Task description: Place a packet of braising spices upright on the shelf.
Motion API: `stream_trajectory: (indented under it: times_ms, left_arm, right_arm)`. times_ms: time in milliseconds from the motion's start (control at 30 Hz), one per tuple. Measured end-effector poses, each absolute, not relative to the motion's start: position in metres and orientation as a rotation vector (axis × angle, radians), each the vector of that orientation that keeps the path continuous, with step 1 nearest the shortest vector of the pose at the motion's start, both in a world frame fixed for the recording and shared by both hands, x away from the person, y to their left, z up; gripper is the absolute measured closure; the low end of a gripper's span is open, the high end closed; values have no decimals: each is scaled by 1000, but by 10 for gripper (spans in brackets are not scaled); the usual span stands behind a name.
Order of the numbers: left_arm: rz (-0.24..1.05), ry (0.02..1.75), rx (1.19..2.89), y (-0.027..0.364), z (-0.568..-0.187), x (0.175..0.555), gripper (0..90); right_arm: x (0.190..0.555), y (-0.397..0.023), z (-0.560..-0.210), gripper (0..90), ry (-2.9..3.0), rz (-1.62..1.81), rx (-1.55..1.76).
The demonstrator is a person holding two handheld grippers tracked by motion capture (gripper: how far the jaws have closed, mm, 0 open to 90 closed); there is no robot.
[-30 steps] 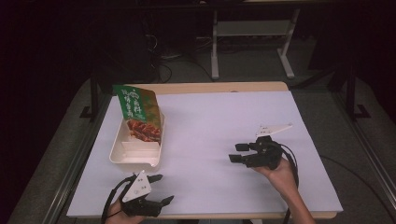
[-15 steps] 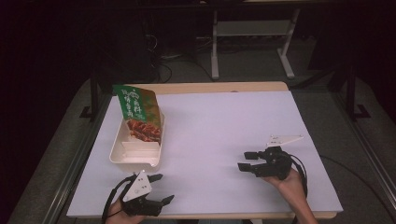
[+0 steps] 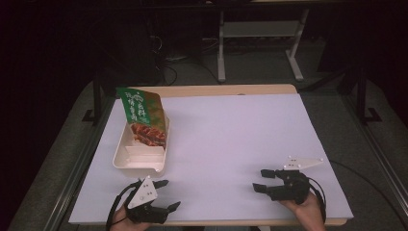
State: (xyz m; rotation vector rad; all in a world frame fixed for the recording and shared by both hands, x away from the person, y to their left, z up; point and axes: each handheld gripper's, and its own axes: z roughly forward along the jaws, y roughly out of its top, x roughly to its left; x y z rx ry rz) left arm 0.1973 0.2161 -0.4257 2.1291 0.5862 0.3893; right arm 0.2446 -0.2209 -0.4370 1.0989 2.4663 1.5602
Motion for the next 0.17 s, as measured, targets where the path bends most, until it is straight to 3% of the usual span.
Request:
stream_trajectory:
  times_ms: [167]
  left_arm:
    - [392, 582, 2126, 217, -425, 195, 234]
  right_arm:
    - [235, -220, -442, 287, 2462, 1546, 1127]
